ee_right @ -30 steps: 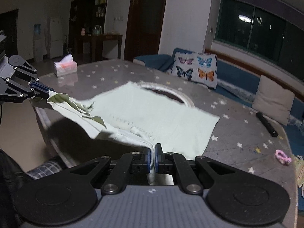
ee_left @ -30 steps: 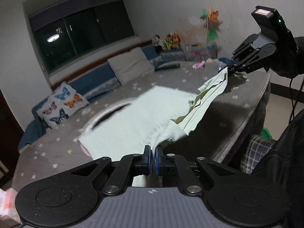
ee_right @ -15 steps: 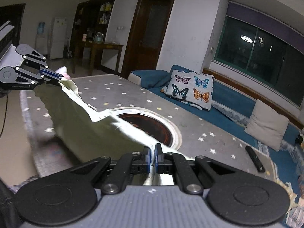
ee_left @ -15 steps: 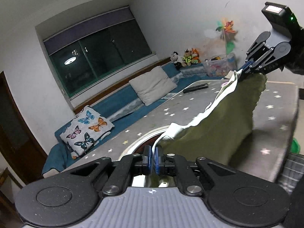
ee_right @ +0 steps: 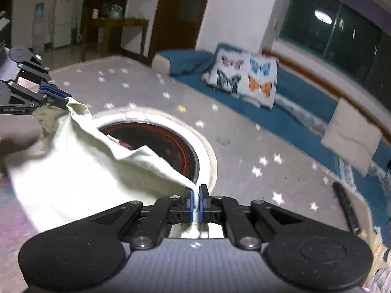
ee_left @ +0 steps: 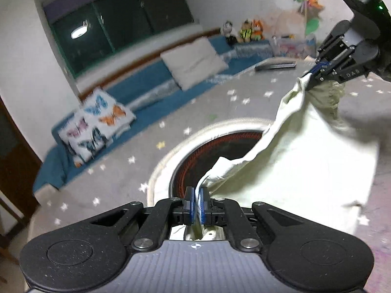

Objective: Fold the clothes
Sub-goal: 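Lift the mint-green shirt by its hem with both grippers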

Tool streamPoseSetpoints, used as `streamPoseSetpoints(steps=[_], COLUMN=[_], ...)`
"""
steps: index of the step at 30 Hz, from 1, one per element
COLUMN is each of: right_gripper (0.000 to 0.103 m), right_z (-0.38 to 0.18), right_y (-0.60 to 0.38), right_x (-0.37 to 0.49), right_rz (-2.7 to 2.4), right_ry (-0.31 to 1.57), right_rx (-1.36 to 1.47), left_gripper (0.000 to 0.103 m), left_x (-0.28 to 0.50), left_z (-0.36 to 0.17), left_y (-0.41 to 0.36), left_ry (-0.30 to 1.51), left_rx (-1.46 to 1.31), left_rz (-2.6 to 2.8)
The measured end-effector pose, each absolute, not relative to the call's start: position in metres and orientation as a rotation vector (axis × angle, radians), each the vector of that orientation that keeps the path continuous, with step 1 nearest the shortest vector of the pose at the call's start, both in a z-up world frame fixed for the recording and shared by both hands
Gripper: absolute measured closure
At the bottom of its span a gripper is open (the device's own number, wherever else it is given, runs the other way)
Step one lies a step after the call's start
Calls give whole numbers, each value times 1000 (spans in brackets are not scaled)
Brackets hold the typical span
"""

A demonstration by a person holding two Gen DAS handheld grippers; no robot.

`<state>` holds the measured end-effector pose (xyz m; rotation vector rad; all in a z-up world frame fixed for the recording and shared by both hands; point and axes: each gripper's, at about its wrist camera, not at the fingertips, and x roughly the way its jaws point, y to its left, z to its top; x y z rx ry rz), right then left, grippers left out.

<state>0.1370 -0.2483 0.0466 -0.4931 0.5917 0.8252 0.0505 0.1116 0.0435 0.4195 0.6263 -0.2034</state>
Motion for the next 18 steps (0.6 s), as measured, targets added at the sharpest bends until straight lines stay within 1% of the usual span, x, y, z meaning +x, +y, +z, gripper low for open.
streamPoseSetpoints(steps=[3, 5, 6, 7, 9, 11, 12, 13, 14, 16, 18], right_gripper=[97, 90, 84, 79, 78, 75, 69, 67, 66, 64, 63], right_z=[23, 9, 3, -3, -9, -7, -6, -4, -2, 5, 12], right_y=[-233, -229, -229, -229, -234, -240, -244, -248, -252, -260, -266], right_x=[165, 183, 191, 198, 206, 208, 208, 209, 208, 206, 206], right_rz=[810, 792, 779, 768, 763, 759, 756, 752, 748, 741, 726], right_ry=[649, 684, 701, 717, 743, 743, 741, 739, 735, 729, 717], right_rx=[-482, -450, -423, -397, -360, -338, -325, -311, -297, -269, -247], left_gripper=[94, 92, 91, 90, 79, 59, 57, 53, 49, 45, 44], left_x=[77, 89, 90, 91, 92, 91, 92, 91, 92, 91, 88], left_z=[23, 11, 8, 5, 2, 4, 6, 7, 9, 12, 16], left_y=[122, 128, 130, 132, 135, 140, 142, 146, 148, 154, 157], left_ry=[681, 707, 712, 718, 717, 707, 702, 697, 694, 686, 677], left_rx=[372, 345, 336, 328, 315, 295, 277, 263, 250, 219, 200], left_rz=[-188, -175, -172, -169, -150, -128, -119, -109, -95, -69, -52])
